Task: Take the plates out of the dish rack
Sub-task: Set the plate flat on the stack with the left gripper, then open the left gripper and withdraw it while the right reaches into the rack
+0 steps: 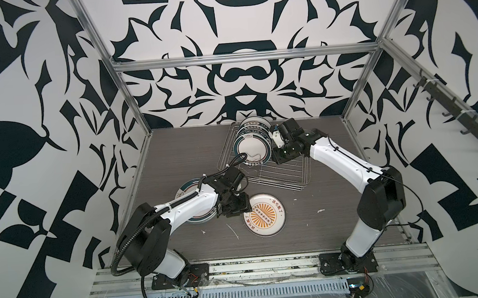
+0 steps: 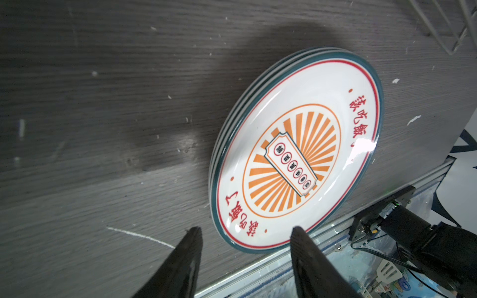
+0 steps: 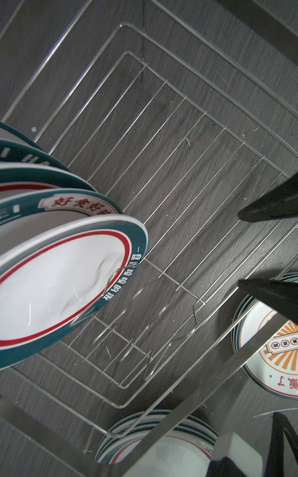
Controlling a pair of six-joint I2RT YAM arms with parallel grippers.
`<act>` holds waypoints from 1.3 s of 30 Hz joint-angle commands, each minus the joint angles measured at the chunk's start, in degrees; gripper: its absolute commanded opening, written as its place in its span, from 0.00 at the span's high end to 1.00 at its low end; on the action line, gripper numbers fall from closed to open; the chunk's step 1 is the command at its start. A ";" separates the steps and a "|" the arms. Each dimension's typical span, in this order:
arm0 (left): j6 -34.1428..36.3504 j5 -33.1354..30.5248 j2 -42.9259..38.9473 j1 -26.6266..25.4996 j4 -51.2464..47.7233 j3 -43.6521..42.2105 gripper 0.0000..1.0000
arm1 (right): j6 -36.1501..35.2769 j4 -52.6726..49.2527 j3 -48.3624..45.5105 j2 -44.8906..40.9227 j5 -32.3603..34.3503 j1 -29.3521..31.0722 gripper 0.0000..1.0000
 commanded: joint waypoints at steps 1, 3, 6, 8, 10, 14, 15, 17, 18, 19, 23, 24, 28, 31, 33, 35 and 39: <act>0.97 -1.81 -1.54 -0.18 -3.98 0.96 0.41 | -2.24 0.43 2.60 -1.49 -1.69 0.77 0.60; 1.33 -4.40 -3.04 -0.04 -5.10 0.96 0.38 | -3.17 1.14 3.39 -1.32 -1.72 1.12 0.60; 1.49 -6.83 -5.67 1.31 -6.26 0.79 0.35 | -4.71 3.06 4.83 -0.65 -1.35 1.90 0.61; 1.58 -7.47 -7.71 2.88 -6.40 0.21 0.32 | -5.67 4.04 6.50 0.31 -0.77 2.30 0.61; 2.16 -7.89 -10.11 4.86 -6.78 -0.18 0.29 | -6.68 5.00 8.29 1.98 0.40 2.43 0.61; 2.98 -9.79 -15.73 8.34 -8.00 -0.39 0.25 | -8.83 6.35 12.43 6.07 2.23 2.49 0.60; 3.07 -10.37 -17.13 9.18 -8.09 -0.49 0.23 | -9.80 6.53 13.61 7.32 2.47 2.48 0.60; 3.18 -11.29 -19.66 10.50 -8.54 -0.46 0.22 | -11.32 6.70 16.05 9.70 3.10 2.48 0.60; 3.01 -12.07 -20.97 11.11 -8.86 -0.49 0.20 | -12.26 6.50 17.49 10.91 3.47 2.42 0.60; 2.98 -12.85 -22.21 11.61 -9.05 -0.67 0.18 | -12.78 6.19 18.74 11.99 4.16 2.42 0.59; 3.01 -15.82 -26.62 12.76 -9.43 -1.52 0.08 | -14.58 3.91 23.51 14.89 5.62 2.40 0.59; 2.77 -16.63 -27.56 13.03 -9.62 -1.75 0.08 | -14.98 3.55 24.31 15.26 5.73 2.39 0.59; 2.02 -18.73 -30.19 13.53 -8.91 -2.62 0.06 | -16.23 3.41 25.25 15.47 6.03 2.38 0.59; 1.43 -19.42 -30.80 13.69 -7.89 -2.94 0.05 | -16.63 3.93 25.01 15.04 5.88 2.12 0.58; 1.10 -19.56 -30.65 13.79 -7.20 -3.08 0.05 | -16.64 3.94 25.09 15.12 5.51 1.86 0.58; 0.62 -19.75 -30.21 13.77 -6.76 -2.97 0.04 | -16.58 3.96 25.28 15.51 5.32 1.53 0.58; -0.58 -20.02 -29.57 13.80 -5.82 -3.26 0.04 | -16.80 4.55 25.62 16.88 4.88 0.60 0.58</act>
